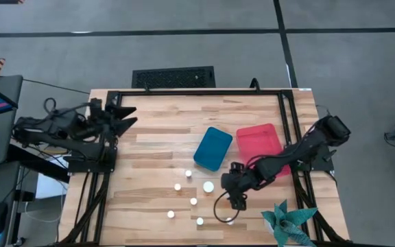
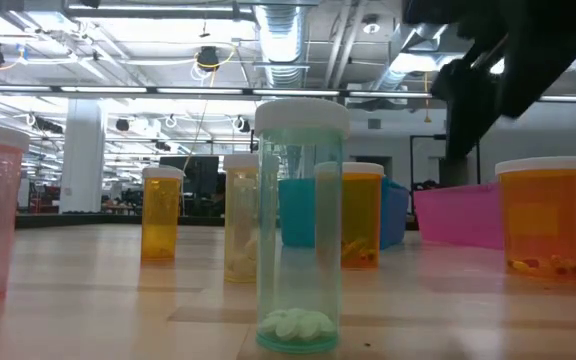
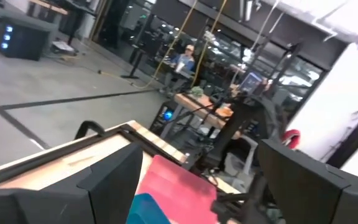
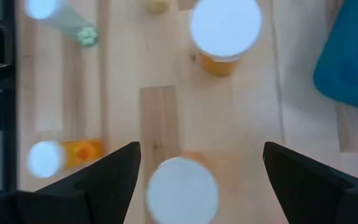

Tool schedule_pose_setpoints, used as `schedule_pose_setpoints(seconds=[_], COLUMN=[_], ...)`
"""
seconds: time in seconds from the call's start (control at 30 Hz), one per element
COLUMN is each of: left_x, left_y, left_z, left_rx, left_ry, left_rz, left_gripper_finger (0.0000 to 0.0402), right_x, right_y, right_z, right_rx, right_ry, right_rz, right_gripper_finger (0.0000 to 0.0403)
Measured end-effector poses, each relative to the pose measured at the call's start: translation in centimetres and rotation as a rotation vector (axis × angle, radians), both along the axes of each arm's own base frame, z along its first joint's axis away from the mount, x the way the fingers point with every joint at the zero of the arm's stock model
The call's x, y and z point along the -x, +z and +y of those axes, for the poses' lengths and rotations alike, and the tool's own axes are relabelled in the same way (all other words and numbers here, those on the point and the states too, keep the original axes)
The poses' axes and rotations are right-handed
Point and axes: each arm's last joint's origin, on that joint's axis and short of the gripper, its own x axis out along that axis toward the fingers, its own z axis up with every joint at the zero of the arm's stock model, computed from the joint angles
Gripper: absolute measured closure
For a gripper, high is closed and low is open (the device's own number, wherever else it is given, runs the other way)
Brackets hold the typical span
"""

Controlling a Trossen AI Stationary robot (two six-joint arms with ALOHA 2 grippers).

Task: Pick and place medicine bottles into bin by pill shape (circle, oval)
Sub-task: Put the top right orange capsule bottle into the pink bin

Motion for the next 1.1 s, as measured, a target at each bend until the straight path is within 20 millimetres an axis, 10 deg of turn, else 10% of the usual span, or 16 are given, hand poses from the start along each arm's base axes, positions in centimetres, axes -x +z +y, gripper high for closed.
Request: schedule_pose_setpoints(seconds=[1.1], left_x=[1.1], left_y=[0.0], left_z=[0.3], left_rx=[-0.028], left_ry=[0.038], left_rz=[0.003], left_gripper_finger=[0.009], right_x=[0.5], right_y=[-3.0], right_z=[1.0], right_rx=[-0.006], right_ry=[-0.094], right_rz=[0.189], right_gripper_finger=[0.011])
